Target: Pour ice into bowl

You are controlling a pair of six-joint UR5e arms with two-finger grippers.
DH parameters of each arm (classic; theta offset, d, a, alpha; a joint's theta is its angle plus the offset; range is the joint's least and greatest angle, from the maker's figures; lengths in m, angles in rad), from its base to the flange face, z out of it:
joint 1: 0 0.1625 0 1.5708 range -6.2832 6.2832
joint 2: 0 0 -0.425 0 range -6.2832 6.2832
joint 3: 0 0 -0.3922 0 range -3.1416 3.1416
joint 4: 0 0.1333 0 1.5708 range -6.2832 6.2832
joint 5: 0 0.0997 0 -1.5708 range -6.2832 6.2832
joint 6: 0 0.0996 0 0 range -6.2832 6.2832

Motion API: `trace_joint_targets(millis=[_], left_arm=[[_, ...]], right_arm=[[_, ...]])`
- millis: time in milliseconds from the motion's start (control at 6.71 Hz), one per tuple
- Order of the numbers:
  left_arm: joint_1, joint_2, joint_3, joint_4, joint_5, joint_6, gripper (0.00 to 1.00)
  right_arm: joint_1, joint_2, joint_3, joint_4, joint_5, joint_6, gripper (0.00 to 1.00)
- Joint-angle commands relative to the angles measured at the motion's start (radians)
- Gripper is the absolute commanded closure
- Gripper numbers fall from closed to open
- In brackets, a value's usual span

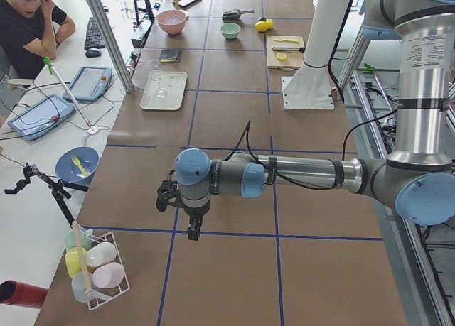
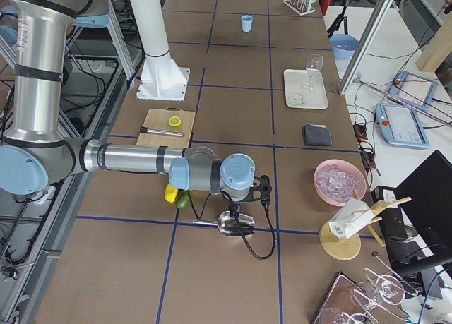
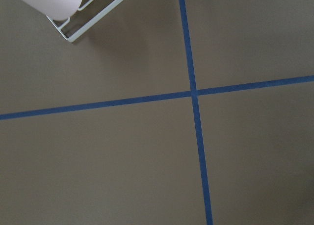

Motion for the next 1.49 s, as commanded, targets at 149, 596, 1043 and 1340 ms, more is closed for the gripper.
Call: trace_joint_targets(millis=[149,596,1043,1340], left_arm=[[0.0,0.013,-0.026,0.001,-0.016,-0.025,0.0],[0.0,0.013,-0.029,-0.002,-0.015,-0.024,0.0],[0.0,0.015,-0.026,-0.006,-0.016,-0.019,0.0],[0.0,0.015,-0.026,-0.006,-0.016,-0.019,0.0]], right_arm=[[0.006,-0.001,-0.03,0.024,-0.011,-0.003,0.0],[0.009,0.004,-0.029,0.039,-0.037,-0.001,0.0],[0.009,0.005,-0.029,0.065,-0.04,0.007,0.0],[0.009,0.005,-0.029,0.065,-0.04,0.008,0.0]])
